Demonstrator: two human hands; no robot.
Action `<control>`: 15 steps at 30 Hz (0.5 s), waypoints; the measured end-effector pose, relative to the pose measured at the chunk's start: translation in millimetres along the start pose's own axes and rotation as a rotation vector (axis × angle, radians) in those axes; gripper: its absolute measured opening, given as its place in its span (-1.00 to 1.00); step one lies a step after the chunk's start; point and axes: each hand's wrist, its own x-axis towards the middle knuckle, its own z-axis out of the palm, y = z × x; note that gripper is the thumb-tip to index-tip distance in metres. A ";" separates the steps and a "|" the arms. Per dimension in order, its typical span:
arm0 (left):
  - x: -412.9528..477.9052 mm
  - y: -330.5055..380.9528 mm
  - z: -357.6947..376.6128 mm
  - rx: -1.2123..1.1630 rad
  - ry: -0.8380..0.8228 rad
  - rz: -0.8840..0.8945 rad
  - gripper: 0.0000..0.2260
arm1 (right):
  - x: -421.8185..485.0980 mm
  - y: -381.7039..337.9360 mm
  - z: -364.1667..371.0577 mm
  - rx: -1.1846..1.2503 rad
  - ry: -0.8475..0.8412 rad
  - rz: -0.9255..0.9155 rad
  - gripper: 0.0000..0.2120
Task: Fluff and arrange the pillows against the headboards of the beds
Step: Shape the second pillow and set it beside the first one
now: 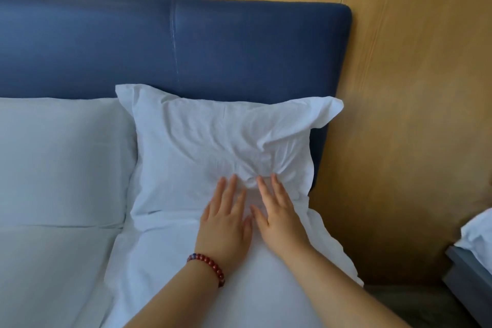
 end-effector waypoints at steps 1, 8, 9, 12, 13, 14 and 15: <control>-9.8 3.6 3.3 0.021 -0.079 -0.023 -0.48 | -8.3 3.3 2.2 0.010 -0.070 0.057 -0.42; -65.9 40.6 2.6 0.109 -0.226 -0.020 -0.50 | -70.5 25.0 -13.4 0.038 -0.131 0.224 -0.50; -75.4 48.1 3.5 0.112 -0.232 0.002 -0.49 | -82.5 28.4 -15.8 0.064 -0.127 0.230 -0.50; -103.7 71.2 7.9 0.122 -0.252 0.071 -0.47 | -119.2 39.4 -20.7 0.154 -0.134 0.257 -0.50; -112.1 79.3 9.0 0.130 -0.253 0.091 -0.46 | -131.0 43.8 -22.2 0.191 -0.137 0.272 -0.50; -119.5 86.8 9.8 0.135 -0.246 0.109 -0.45 | -142.1 48.1 -23.5 0.232 -0.136 0.289 -0.50; -126.3 93.9 10.1 0.133 -0.240 0.124 -0.44 | -152.6 52.3 -24.4 0.276 -0.133 0.311 -0.50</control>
